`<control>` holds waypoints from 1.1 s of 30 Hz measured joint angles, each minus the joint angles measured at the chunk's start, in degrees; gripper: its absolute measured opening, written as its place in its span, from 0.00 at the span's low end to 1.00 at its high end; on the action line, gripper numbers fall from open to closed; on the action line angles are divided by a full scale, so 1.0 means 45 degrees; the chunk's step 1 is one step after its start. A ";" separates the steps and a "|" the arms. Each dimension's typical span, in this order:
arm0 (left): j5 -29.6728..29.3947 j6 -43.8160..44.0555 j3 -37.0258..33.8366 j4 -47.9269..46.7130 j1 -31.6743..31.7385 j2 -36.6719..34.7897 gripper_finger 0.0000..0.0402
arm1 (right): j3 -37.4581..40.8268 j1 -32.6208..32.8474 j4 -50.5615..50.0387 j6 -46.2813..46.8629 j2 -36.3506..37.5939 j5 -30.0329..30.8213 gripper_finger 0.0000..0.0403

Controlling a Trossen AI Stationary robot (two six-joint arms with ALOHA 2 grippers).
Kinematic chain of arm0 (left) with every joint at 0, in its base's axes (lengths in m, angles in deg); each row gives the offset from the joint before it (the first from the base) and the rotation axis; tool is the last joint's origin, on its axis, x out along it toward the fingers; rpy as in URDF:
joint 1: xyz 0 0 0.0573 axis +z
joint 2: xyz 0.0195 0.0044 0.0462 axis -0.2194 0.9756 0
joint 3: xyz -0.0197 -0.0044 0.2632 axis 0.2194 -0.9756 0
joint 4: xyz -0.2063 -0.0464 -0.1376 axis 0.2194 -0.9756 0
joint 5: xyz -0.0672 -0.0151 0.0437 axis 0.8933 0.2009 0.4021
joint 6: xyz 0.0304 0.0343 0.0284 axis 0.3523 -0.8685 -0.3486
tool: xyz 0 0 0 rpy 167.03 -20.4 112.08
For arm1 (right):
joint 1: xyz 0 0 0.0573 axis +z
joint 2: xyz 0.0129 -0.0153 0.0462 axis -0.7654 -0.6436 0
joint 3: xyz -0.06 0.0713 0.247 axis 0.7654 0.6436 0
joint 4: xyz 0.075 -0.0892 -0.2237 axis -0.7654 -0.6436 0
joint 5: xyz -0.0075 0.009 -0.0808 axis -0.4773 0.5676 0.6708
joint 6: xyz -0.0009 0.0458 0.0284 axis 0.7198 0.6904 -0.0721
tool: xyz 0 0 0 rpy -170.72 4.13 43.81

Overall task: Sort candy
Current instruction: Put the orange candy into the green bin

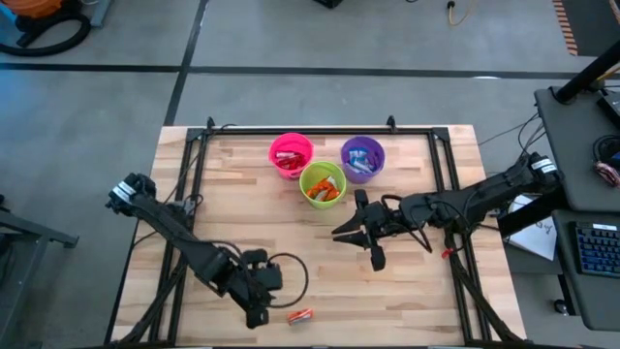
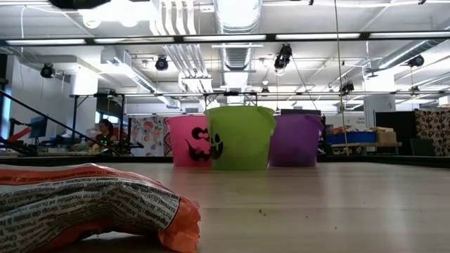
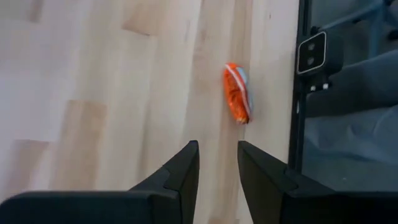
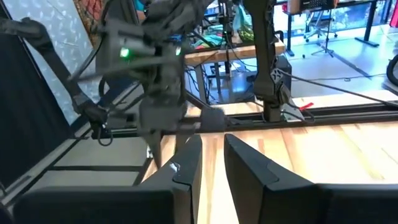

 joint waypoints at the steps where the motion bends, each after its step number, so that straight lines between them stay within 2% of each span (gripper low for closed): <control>1: 0.0001 0.0213 -0.0177 0.0417 -0.0092 0.0145 0.23 | 0.0002 0.0000 0.0000 0.0028 0.0002 0.0002 0.15; 5: -0.0008 0.0742 -0.0415 0.1814 -0.0404 0.0919 0.21 | 0.0007 0.0000 0.0019 0.0134 -0.0001 0.0006 0.15; 9: -0.0044 0.0775 -0.0234 0.2051 -0.0545 0.2017 0.22 | 0.0007 -0.0005 0.0019 0.0128 -0.0001 0.0006 0.15; 14: -0.0151 0.0687 0.0089 0.2182 -0.0585 0.3171 0.30 | 0.0007 -0.0005 0.0000 0.0206 -0.0001 0.0005 0.15; 23: -0.0898 -0.0911 0.0014 0.3553 -0.0619 0.3554 0.48 | 0.0012 -0.0005 -0.0189 0.0409 -0.0005 0.0007 0.15; 33: -0.0898 -0.1274 -0.0022 0.4850 -0.0619 0.4638 0.51 | 0.0022 -0.0005 -0.0752 0.0589 -0.0020 0.0020 0.15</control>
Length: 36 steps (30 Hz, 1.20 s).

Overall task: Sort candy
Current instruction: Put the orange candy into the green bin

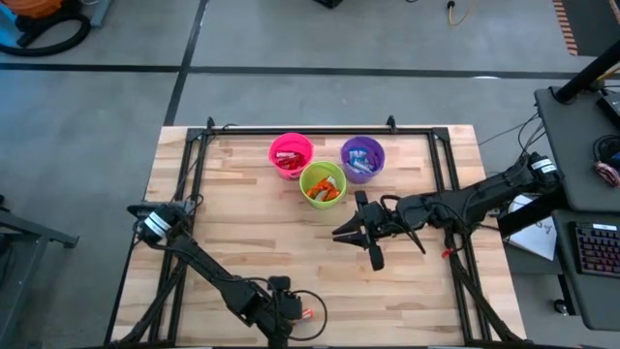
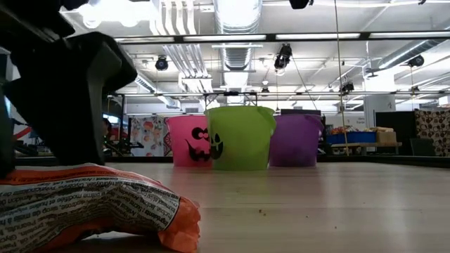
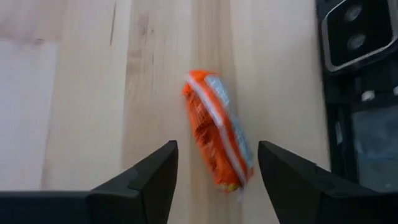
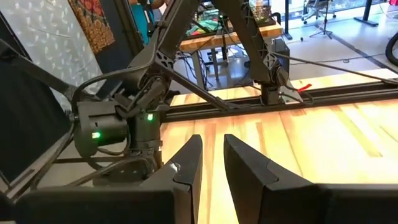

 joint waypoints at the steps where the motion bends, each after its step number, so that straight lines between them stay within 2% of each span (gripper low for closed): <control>1: -0.0001 0.0000 0.0004 0.0170 0.0000 0.0013 0.51 | 0.0000 0.0000 -0.0001 0.0000 0.0000 0.0026 0.15; 8: 0.0048 0.0540 -0.0321 0.0947 0.0000 0.0233 0.46 | 0.0000 0.0000 -0.0081 -0.0010 0.0000 0.0174 0.15; 15: 0.0535 0.1812 -0.1727 0.3808 0.0000 0.0212 0.39 | 0.0000 0.0000 -0.0118 -0.0005 0.0000 0.0174 0.15; 17: 0.0577 0.1937 -0.1864 0.4080 0.0000 0.0213 0.36 | 0.0000 0.0000 -0.0137 0.0000 0.0000 0.0169 0.15; 27: 0.0654 0.2021 -0.1772 0.3438 0.0000 -0.0017 0.04 | 0.0000 0.0000 -0.0176 -0.0034 0.0000 0.0169 0.15; 30: 0.0886 0.2013 -0.1783 0.2848 0.0019 -0.0380 0.02 | 0.0000 0.0000 -0.0171 -0.0026 0.0000 0.0169 0.15; 36: 0.0991 0.1076 -0.1774 0.1252 0.0097 -0.2061 0.06 | 0.0000 0.0000 -0.0161 0.0003 0.0204 0.0166 0.15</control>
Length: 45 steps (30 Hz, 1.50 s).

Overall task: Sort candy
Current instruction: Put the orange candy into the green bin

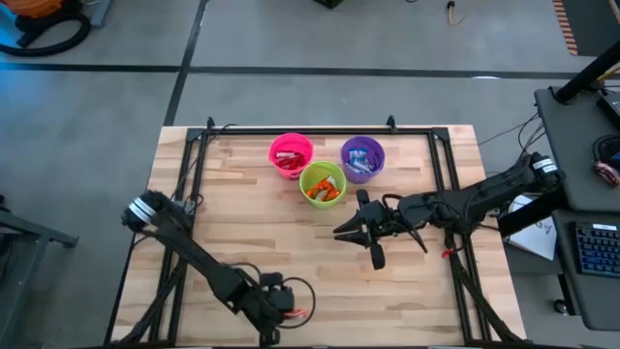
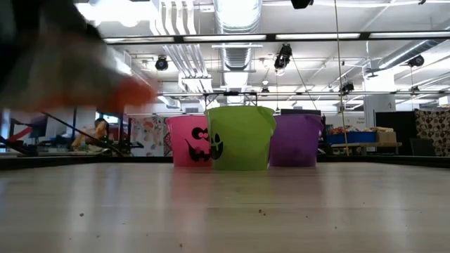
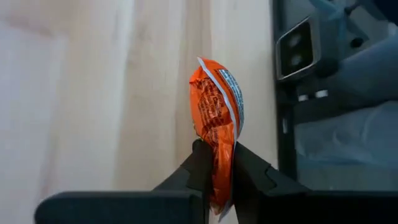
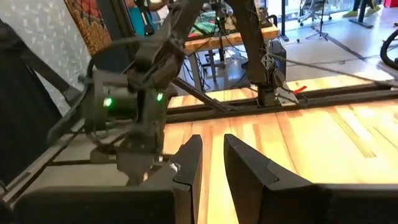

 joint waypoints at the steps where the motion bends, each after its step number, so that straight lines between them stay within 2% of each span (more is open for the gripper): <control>1: -0.0030 -0.0212 0.0001 -0.0266 0.0061 -0.0358 0.06 | 0.0000 0.0000 0.0015 -0.0011 0.0090 -0.0002 0.15; 4: -0.0448 -0.0844 -0.0089 -0.1157 0.0446 -0.1475 0.04 | 0.0000 0.0000 0.0084 -0.0351 0.0445 -0.0002 0.15; 9: -0.2476 -0.2626 -0.0275 -0.2308 0.1787 -0.3305 0.03 | -0.0005 -0.0032 0.0121 -0.1105 0.0814 0.0021 0.15; 12: -0.2767 -0.4294 -0.0643 -0.2148 0.3258 -0.4317 0.03 | -0.0005 -0.0126 0.0104 -0.1249 0.0890 0.0489 0.15; 16: -0.2724 -0.6042 -0.1500 -0.1419 0.5938 -0.5242 0.03 | -0.0005 -0.0209 0.0083 -0.1314 0.0940 0.1600 0.15; 18: -0.2277 -0.6881 -0.1850 -0.0682 0.7419 -0.5485 0.03 | -0.0005 -0.0216 0.0085 -0.1325 0.0954 0.2026 0.15; 22: -0.0115 -0.7778 -0.2051 0.0482 1.0063 -0.5375 0.03 | -0.0005 -0.0306 0.0087 -0.1216 0.0957 0.2444 0.15; 26: 0.2056 -0.7847 -0.1938 0.0746 1.1797 -0.4802 0.03 | -0.0005 -0.0481 0.0069 -0.0907 0.0957 0.2657 0.15; 30: 0.2857 -0.8042 -0.1899 0.0916 1.2240 -0.4351 0.03 | -0.0005 -0.0561 -0.0013 -0.0911 0.0957 0.3084 0.15; 35: 0.2973 -0.8226 -0.1884 0.1160 1.2184 -0.4186 0.06 | -0.0005 -0.0690 -0.0019 -0.0907 0.0957 0.3268 0.15; 45: 0.2966 -0.8275 -0.1879 0.1495 1.2182 -0.4225 0.24 | -0.0005 -0.1198 -0.0058 -0.1013 0.0957 0.3395 0.15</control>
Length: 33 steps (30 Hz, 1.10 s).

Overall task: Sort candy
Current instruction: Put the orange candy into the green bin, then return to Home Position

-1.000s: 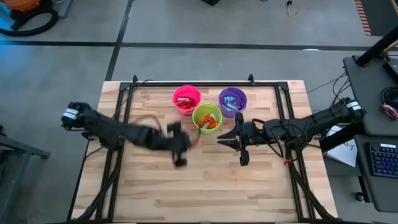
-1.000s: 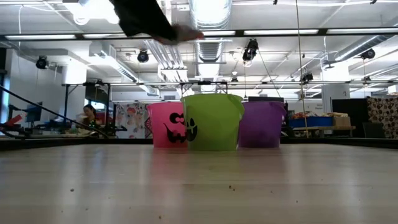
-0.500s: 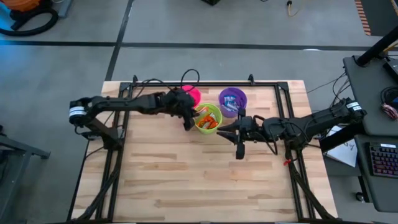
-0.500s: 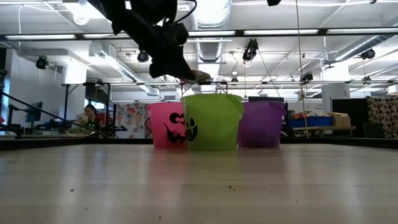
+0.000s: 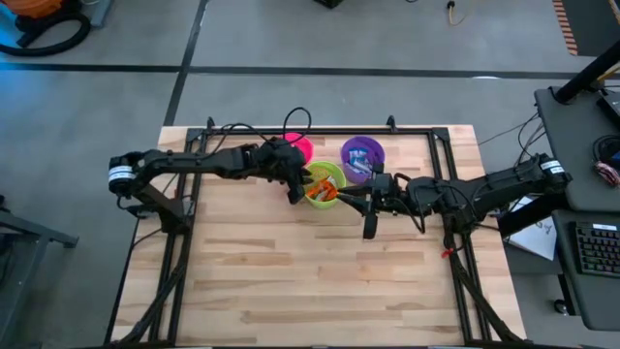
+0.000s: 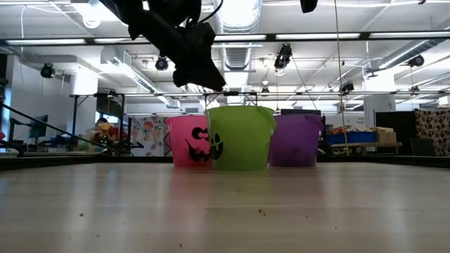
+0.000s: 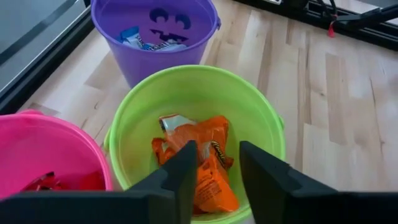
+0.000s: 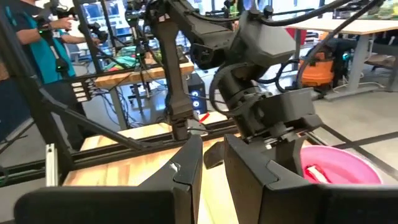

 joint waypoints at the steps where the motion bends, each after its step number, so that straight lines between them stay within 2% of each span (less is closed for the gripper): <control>1: -0.0004 0.0025 0.0000 0.0000 0.0000 0.0000 0.27 | 0.0000 -0.0073 -0.0002 0.0000 0.0000 -0.0004 0.15; 9: 0.0290 0.0170 -0.0005 -0.0408 0.0000 -0.0547 0.46 | 0.0000 -0.0346 -0.0019 -0.0311 0.0005 -0.0017 0.15; 13: 0.1560 0.0350 0.0000 -0.0468 -0.0197 -0.2139 0.48 | -0.0010 -0.0420 -0.0005 0.0375 -0.0099 0.0114 0.15; 17: 0.1572 0.0660 -0.0049 -0.0642 -0.0690 -0.4226 0.48 | -0.0010 -0.0502 -0.0111 0.1199 -0.0243 0.0469 0.15; 19: 0.0857 0.1118 -0.0049 -0.0569 -0.0980 -0.5274 0.48 | -0.0010 -0.0504 -0.0048 0.1251 -0.0291 0.0430 0.15; 22: -0.0635 0.2804 -0.0035 -0.0916 -0.1257 -0.6543 0.48 | -0.0010 -0.0502 -0.0210 0.1220 -0.0353 0.0965 0.15; 25: -0.0827 0.3760 0.0032 -0.0925 -0.1270 -0.7483 0.48 | -0.0010 -0.0529 -0.1076 0.1485 -0.0355 0.1382 0.15; 29: -0.1075 0.3123 -0.0098 -0.1618 -0.1286 -0.8548 0.48 | 0.0351 -0.0617 -0.1732 -0.2098 -0.0166 0.1250 0.15; 31: -0.1770 0.3085 -0.0478 -0.2285 -0.1280 -0.9094 0.48 | 0.0752 -0.1031 -0.1093 -0.2414 0.0195 0.0866 0.15; 33: -0.1937 0.2977 -0.1132 -0.2308 -0.1277 -0.9725 0.48 | 0.1303 -0.1558 -0.0836 -0.2409 0.0808 -0.0204 0.15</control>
